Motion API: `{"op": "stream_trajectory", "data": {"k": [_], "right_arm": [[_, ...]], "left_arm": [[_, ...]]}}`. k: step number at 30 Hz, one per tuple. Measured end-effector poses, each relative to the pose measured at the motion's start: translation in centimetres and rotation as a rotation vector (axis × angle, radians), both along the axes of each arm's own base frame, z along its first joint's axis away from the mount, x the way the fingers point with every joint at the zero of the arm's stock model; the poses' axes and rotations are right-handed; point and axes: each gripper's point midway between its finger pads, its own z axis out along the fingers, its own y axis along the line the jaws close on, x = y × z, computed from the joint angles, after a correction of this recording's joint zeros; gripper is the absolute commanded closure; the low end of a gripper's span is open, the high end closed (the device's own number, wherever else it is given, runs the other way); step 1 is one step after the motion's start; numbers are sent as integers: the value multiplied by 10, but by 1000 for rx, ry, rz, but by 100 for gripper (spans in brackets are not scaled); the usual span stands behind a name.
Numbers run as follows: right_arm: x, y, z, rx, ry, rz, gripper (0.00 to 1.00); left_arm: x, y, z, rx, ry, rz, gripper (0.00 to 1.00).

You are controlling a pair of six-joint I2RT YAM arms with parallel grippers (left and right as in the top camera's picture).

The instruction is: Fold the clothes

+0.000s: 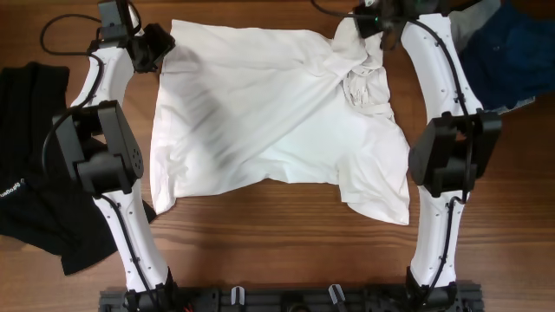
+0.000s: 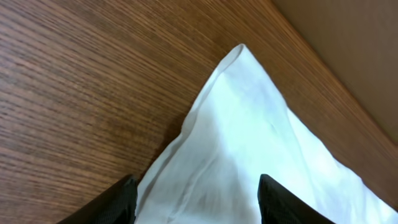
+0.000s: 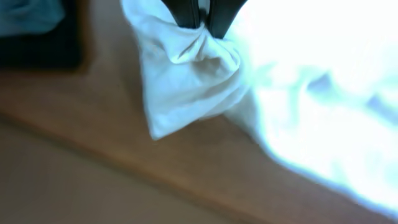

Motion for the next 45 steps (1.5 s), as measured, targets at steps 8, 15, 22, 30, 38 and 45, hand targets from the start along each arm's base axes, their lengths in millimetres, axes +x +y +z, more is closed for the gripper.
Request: {"op": "stream_trajectory", "data": {"k": [8,15,22,30,38,45], "right_arm": [[-67,71,-26,-31,225,147,96],[-131,85,-40,-34,475,154,92],[-173,99,-36,97,669,156,7],[-138,125,-30,196,531,128,48],[-116,100,-74,206,576,3,48],[-112,67,-112,197,654,-88,47]], "left_arm": [[5,-1,4,-11,-26,-3,36],[5,-2,5,-11,-29,-3,34],[7,-3,6,-10,-36,-5,34],[7,-7,6,-11,-35,-12,32],[3,-8,4,-14,-17,-13,30],[2,-9,3,-16,-12,-12,30]]}}
